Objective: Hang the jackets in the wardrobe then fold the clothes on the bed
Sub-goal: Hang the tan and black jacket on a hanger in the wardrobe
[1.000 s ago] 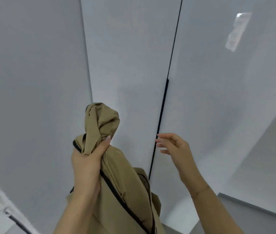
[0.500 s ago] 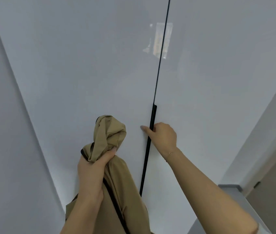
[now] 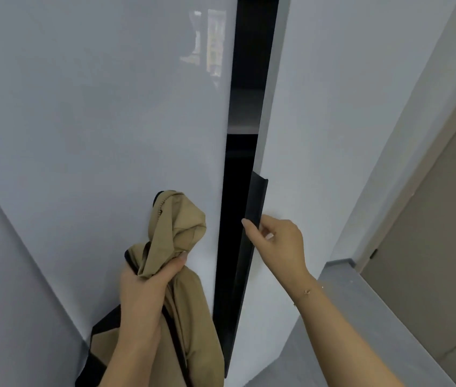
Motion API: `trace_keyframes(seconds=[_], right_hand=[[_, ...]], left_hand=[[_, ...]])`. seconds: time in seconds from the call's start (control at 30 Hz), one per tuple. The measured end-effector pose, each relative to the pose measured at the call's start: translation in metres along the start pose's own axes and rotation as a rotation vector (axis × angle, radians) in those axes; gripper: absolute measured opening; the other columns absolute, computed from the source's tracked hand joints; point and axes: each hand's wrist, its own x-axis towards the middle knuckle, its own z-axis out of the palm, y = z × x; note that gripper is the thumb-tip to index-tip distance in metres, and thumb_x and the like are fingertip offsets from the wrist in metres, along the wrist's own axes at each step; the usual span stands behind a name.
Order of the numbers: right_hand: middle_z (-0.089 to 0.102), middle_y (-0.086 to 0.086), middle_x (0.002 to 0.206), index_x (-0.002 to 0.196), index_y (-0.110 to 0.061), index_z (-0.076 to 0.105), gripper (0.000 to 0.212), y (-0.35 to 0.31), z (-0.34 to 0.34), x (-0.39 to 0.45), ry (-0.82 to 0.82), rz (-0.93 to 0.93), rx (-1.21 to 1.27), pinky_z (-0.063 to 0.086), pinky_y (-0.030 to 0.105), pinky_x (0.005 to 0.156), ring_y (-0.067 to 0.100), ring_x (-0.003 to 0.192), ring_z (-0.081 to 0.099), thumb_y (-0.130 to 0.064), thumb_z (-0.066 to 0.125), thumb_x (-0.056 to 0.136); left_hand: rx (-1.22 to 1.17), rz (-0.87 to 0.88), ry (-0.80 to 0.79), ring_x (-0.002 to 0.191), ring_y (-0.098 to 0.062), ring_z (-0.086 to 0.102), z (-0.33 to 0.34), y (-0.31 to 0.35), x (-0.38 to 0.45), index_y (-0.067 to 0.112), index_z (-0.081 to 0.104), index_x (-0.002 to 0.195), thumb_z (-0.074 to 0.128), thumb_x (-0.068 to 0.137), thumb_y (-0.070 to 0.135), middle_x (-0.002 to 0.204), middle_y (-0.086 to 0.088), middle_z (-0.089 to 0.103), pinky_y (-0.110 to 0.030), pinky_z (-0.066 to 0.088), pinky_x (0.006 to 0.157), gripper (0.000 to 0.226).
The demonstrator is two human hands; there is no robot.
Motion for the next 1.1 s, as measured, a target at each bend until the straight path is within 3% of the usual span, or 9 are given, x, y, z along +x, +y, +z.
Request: trace_keyframes(seconds=[0.17, 0.3, 0.47, 0.6, 0.77, 0.87, 0.97, 1.03, 1.1], right_hand=[[0.046, 0.003, 0.058, 0.058, -0.018, 0.042, 0.053, 0.017, -0.059, -0.055, -0.02, 0.025, 0.115, 0.045, 0.029, 0.061, 0.018, 0.057, 0.046, -0.059, 0.059, 0.087], [0.04, -0.006, 0.048, 0.049, -0.023, 0.033, 0.062, 0.032, -0.113, -0.085, -0.028, 0.021, 0.012, 0.04, 0.027, 0.052, 0.008, 0.047, 0.04, -0.074, 0.055, 0.078], [0.037, -0.009, 0.043, 0.045, -0.026, 0.024, 0.065, 0.053, -0.183, -0.12, 0.079, 0.049, -0.098, 0.025, 0.024, 0.043, 0.01, 0.043, 0.036, -0.077, 0.052, 0.074], [0.048, -0.01, 0.05, 0.055, -0.042, 0.051, 0.036, 0.089, -0.245, -0.148, 0.121, 0.077, -0.076, 0.029, 0.026, 0.044, 0.01, 0.045, 0.044, -0.067, 0.058, 0.081], [0.048, 0.006, 0.052, 0.062, -0.013, 0.047, 0.06, 0.148, -0.311, -0.153, 0.148, 0.175, -0.142, 0.033, 0.031, 0.05, 0.019, 0.048, 0.04, -0.069, 0.055, 0.082], [0.041, -0.006, 0.049, 0.058, -0.017, 0.039, 0.057, 0.167, -0.337, -0.153, 0.21, 0.244, -0.188, 0.028, 0.03, 0.047, 0.012, 0.047, 0.035, -0.065, 0.054, 0.085], [0.062, -0.013, 0.071, 0.079, -0.022, 0.063, 0.041, 0.176, -0.348, -0.156, 0.208, 0.357, -0.162, 0.045, 0.031, 0.058, 0.011, 0.068, 0.059, -0.062, 0.057, 0.087], [0.066, -0.013, 0.089, 0.099, -0.024, 0.069, 0.034, 0.171, -0.345, -0.168, 0.241, 0.404, -0.134, 0.05, 0.028, 0.067, 0.003, 0.078, 0.06, -0.056, 0.062, 0.088], [0.065, -0.013, 0.098, 0.103, -0.025, 0.068, 0.02, 0.159, -0.332, -0.187, 0.389, 0.328, -0.08, 0.05, 0.025, 0.067, -0.001, 0.081, 0.059, -0.041, 0.062, 0.092]], left_hand=[[-0.011, -0.019, -0.034, 0.093, -0.021, 0.068, 0.022, 0.006, -0.04, 0.019, 0.067, 0.113, 0.091, 0.056, 0.032, 0.101, -0.003, 0.072, -0.037, 0.054, 0.08, 0.062], [0.0, 0.045, -0.057, 0.094, -0.021, 0.067, 0.061, 0.012, -0.086, 0.021, 0.065, 0.112, 0.088, 0.066, 0.03, 0.1, -0.001, 0.071, -0.041, 0.055, 0.085, 0.052], [-0.02, 0.011, -0.091, 0.101, -0.022, 0.066, 0.101, 0.012, -0.138, 0.021, 0.06, 0.12, 0.084, 0.056, 0.041, 0.11, -0.003, 0.068, -0.048, 0.054, 0.093, 0.072], [0.01, 0.03, -0.119, 0.1, -0.02, 0.067, 0.123, 0.005, -0.178, 0.023, 0.06, 0.12, 0.084, 0.056, 0.045, 0.11, 0.0, 0.068, -0.044, 0.055, 0.093, 0.072], [-0.007, 0.031, -0.205, 0.096, -0.022, 0.069, 0.163, -0.006, -0.225, 0.018, 0.067, 0.103, 0.091, 0.059, 0.035, 0.1, -0.003, 0.072, -0.04, 0.056, 0.088, 0.053], [0.014, 0.033, -0.238, 0.096, -0.02, 0.069, 0.188, -0.013, -0.244, 0.021, 0.068, 0.103, 0.088, 0.056, 0.039, 0.099, -0.001, 0.073, -0.04, 0.055, 0.089, 0.054], [0.017, 0.027, -0.267, 0.094, -0.016, 0.07, 0.207, -0.017, -0.256, 0.022, 0.069, 0.105, 0.093, 0.052, 0.039, 0.1, 0.002, 0.073, -0.039, 0.055, 0.089, 0.061], [0.032, 0.031, -0.273, 0.095, -0.015, 0.069, 0.213, -0.018, -0.258, 0.025, 0.068, 0.107, 0.092, 0.052, 0.041, 0.101, 0.003, 0.073, -0.037, 0.054, 0.086, 0.062], [0.028, 0.041, -0.268, 0.09, -0.012, 0.07, 0.214, -0.016, -0.257, 0.027, 0.069, 0.105, 0.093, 0.051, 0.041, 0.098, 0.006, 0.073, -0.033, 0.053, 0.081, 0.061]])
